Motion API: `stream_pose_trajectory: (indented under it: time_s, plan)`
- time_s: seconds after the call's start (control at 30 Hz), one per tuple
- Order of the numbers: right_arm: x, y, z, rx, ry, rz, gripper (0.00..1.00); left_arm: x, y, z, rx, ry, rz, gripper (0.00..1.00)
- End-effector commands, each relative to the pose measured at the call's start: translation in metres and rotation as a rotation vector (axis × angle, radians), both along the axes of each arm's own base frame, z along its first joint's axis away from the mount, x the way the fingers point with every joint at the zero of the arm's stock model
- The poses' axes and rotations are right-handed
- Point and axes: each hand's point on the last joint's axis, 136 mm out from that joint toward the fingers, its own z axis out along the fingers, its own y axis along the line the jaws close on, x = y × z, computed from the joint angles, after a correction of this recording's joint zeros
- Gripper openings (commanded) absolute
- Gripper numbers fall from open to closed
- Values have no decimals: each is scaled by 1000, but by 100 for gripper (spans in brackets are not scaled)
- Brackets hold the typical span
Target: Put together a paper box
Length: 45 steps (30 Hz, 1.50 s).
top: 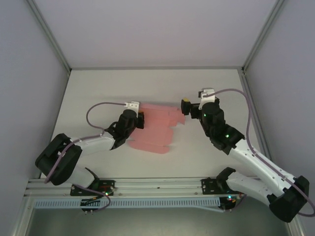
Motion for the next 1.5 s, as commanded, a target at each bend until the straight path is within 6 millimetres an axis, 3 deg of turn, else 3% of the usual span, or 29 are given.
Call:
stream_pose_trajectory:
  time_s: [0.0,0.2,0.4,0.87,0.97,1.1,1.47]
  plan:
    - [0,8,-19,-9,156,44,100,-6,-4,18,-44,-12,-8,0]
    - [-4,45,-46,-10,248,234,100,-11,-5,24,-61,-15,-14,0]
    - [-12,49,-77,-37,328,272,100,-14,-9,38,-122,-24,-32,0]
    - [-38,97,-107,4,411,591,92,-19,-23,74,-266,-31,-88,0]
    - [-28,90,-105,-4,390,519,92,-20,-25,77,-265,-33,-98,0]
    - [-20,79,-84,17,289,453,97,-20,-23,71,-239,-30,-98,0]
    - [-46,26,-54,28,205,297,100,-12,-11,47,-163,7,-15,0]
